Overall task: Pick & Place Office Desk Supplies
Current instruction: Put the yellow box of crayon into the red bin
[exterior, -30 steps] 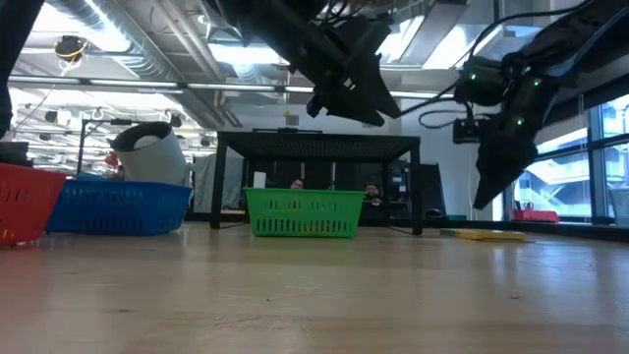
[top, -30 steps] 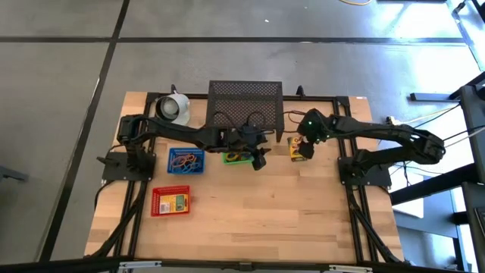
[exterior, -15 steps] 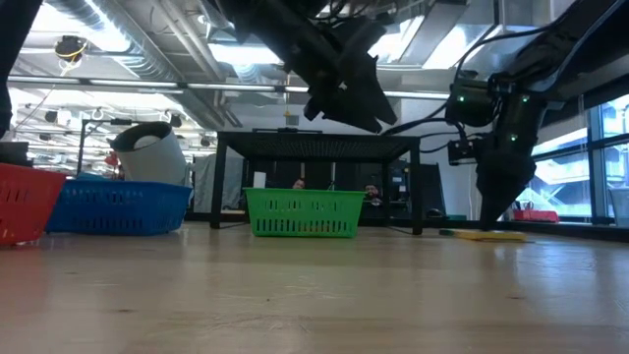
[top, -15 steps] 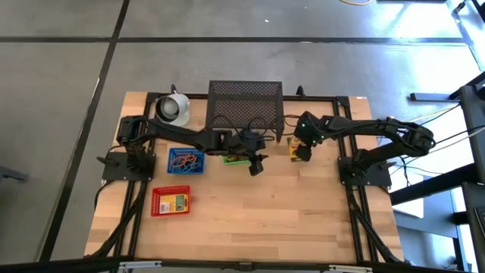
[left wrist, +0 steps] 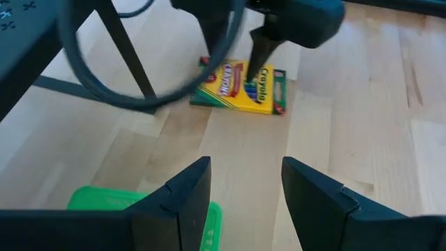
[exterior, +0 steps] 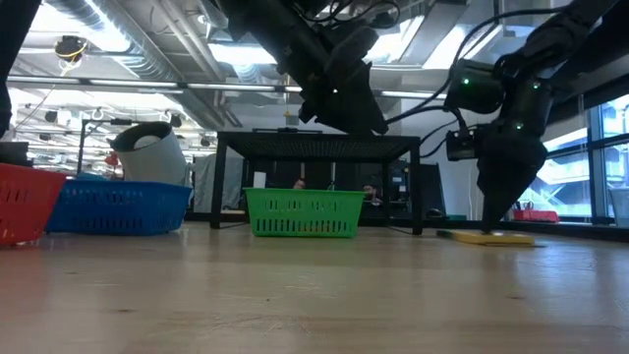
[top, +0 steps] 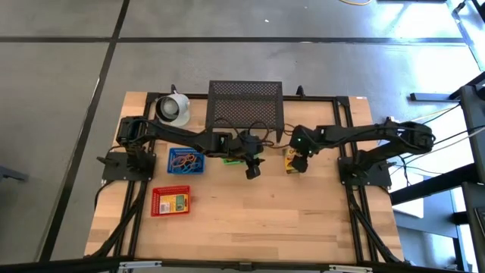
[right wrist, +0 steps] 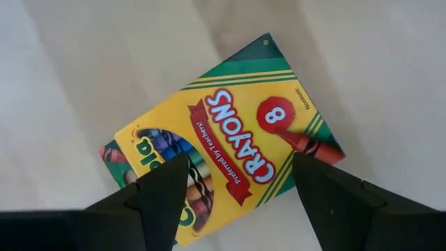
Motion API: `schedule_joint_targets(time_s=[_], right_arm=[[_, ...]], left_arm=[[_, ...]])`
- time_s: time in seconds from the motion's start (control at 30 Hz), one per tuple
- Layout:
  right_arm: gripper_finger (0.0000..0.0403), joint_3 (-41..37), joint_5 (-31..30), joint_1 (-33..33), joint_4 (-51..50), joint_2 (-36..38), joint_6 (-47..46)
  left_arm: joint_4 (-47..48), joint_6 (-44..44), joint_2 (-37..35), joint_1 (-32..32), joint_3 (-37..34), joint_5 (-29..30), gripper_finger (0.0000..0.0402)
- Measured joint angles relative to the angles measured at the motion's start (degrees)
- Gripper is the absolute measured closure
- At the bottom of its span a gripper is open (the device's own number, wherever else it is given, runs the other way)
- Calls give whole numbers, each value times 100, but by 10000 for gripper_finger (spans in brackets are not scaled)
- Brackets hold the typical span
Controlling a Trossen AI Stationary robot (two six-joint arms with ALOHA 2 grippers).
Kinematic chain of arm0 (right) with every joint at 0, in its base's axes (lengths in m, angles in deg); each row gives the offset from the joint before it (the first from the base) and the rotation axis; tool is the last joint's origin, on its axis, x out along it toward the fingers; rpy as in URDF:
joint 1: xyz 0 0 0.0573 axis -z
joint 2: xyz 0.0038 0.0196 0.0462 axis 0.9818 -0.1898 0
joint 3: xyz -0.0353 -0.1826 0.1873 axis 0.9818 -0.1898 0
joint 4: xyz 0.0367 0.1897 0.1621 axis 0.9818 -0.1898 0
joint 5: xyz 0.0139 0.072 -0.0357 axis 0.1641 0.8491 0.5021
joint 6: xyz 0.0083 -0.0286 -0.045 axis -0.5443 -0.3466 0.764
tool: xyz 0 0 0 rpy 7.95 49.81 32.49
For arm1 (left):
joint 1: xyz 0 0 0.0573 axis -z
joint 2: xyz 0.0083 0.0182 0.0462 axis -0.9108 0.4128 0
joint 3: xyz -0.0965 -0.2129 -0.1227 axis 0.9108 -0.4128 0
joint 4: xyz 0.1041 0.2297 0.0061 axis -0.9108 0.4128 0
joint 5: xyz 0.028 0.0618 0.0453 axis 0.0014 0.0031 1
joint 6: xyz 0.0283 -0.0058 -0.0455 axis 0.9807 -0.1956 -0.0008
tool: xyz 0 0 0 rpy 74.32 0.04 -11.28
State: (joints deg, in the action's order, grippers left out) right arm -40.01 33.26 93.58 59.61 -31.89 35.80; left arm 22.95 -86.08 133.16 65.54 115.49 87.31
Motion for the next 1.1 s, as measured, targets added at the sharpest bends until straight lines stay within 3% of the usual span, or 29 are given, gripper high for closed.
schedule_joint_targets(time_s=[0.43,0.73,0.9,1.1], right_arm=[[142,-25,44,-1308,566,-17,-1119],[151,91,-124,-1549,625,432,-1758],[167,129,-154,-1547,228,992,-2437],[186,131,-321,-1549,-749,1250,-3878]], left_arm=[[0,83,-2,0,0,11,231],[60,112,-4,34,0,15,231],[216,353,-4,129,0,3,231],[249,488,101,276,-4,0,231]])
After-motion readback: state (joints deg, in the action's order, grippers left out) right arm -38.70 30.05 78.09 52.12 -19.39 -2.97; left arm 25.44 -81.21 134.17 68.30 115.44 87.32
